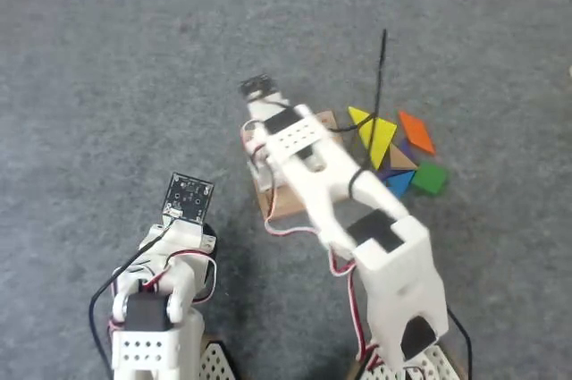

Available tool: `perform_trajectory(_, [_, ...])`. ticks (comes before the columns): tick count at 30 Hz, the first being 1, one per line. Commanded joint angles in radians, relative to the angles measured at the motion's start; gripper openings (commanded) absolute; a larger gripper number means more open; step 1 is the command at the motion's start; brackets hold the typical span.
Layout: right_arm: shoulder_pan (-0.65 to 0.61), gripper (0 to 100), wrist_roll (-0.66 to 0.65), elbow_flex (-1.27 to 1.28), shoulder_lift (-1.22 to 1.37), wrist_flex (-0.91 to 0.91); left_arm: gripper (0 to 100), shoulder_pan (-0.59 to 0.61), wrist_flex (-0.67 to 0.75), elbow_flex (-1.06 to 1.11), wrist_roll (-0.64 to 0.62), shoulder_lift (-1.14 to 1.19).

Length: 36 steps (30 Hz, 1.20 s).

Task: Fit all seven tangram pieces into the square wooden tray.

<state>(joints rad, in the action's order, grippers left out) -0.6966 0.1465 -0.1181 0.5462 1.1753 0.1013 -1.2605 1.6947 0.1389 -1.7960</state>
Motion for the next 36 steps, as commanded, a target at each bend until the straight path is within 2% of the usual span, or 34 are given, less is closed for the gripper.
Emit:
perform_trajectory(1, [-0.09, 24.5, -0.009, -0.011, -0.016, 0.005, 9, 0.002, -0.003, -0.012, 0.011, -0.021])
perform_trajectory(8, [-0.096, 24.5, -0.011, -0.017, -0.107, 0.021, 9, 0.002, -0.003, -0.012, 0.011, -0.021])
perform_trajectory(17, [-0.041, 24.5, -0.063, 0.095, -0.406, 0.019, 9, 0.002, -0.003, -0.012, 0.011, -0.021])
perform_trajectory(20, [-0.016, 24.4, -0.084, 0.262, -0.558, -0.082, 9, 0.002, -0.003, -0.012, 0.011, -0.021])
perform_trajectory(24, [0.033, 24.4, -0.14, 0.591, -0.736, -0.337, 9, 0.002, -0.003, -0.012, 0.011, -0.021])
perform_trajectory(27, [0.113, 24.4, -0.236, 0.778, -0.769, -0.524, 9, 0.002, -0.003, -0.012, 0.011, -0.021])
perform_trajectory(30, [0.182, 24.4, -0.262, 0.839, -0.731, -0.61, 9, 0.002, -0.003, -0.012, 0.011, -0.021])
perform_trajectory(32, [0.206, 21.4, -0.265, 0.838, -0.693, -0.598, 9, 0.002, -0.003, -0.012, 0.011, -0.021])
perform_trajectory(36, [0.216, 4.2, -0.267, 0.839, -0.627, -0.599, 9, 0.002, -0.003, -0.012, 0.011, -0.021])
